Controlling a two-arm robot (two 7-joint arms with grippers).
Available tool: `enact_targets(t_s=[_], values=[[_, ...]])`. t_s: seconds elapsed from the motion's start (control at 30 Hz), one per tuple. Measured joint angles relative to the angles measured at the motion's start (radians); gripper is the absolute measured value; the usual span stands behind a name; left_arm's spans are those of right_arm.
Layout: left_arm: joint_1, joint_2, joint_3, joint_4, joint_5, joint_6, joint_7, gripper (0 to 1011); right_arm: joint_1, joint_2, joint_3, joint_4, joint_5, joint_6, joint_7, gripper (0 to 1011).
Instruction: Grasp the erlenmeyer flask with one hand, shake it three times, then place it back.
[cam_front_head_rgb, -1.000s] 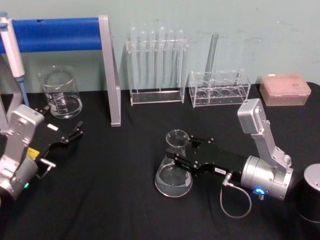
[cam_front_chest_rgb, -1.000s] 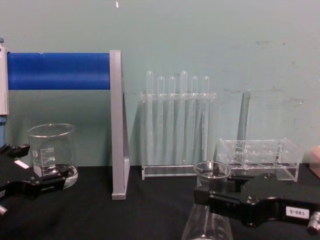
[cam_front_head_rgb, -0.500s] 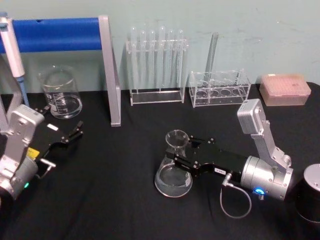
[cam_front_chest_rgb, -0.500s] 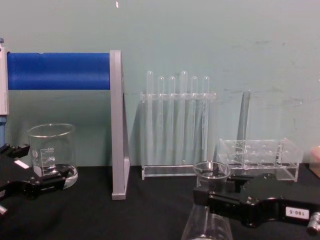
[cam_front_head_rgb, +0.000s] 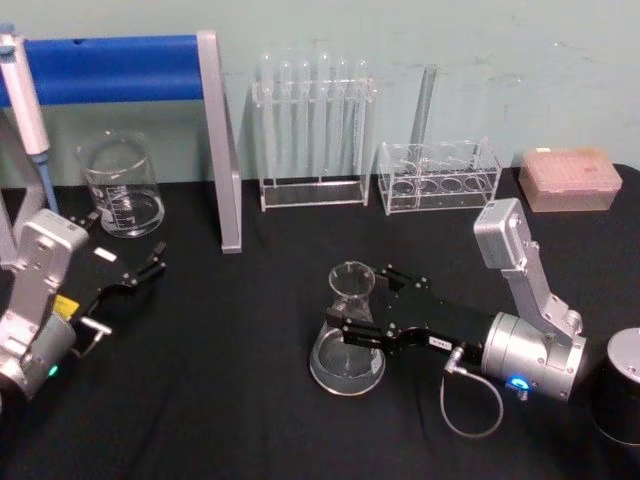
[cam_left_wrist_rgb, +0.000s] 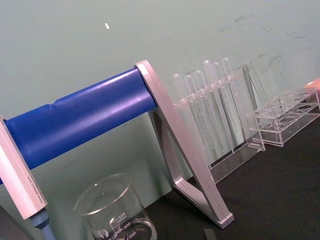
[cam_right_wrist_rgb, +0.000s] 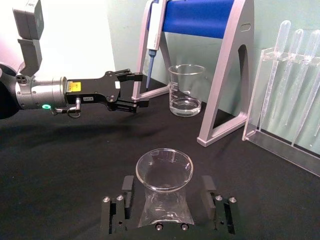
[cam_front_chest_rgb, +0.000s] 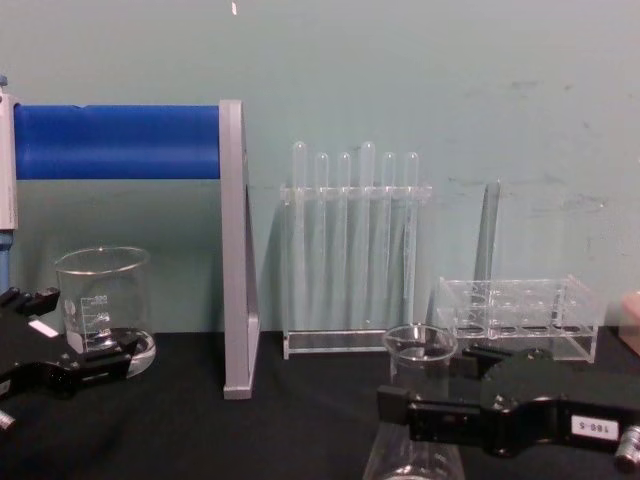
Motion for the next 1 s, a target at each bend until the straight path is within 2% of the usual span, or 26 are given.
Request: enact_targets(t_s=[0.23,0.7,1.0], values=[[0.0,0.0,0.0,0.0,0.0,0.0,0.0,1001,0.0,0.0,0.0,0.0,0.0,0.0,0.0,1003],[0.0,0.0,0.0,0.0,0.0,0.0,0.0,1001,0.0,0.0,0.0,0.0,0.0,-0.001,0.0,1002],[0.0,0.0,0.0,0.0,0.0,0.0,0.0,1001,-0.004,0.019,0.002,-0.008,0.008,-0.011,0.02,1003]])
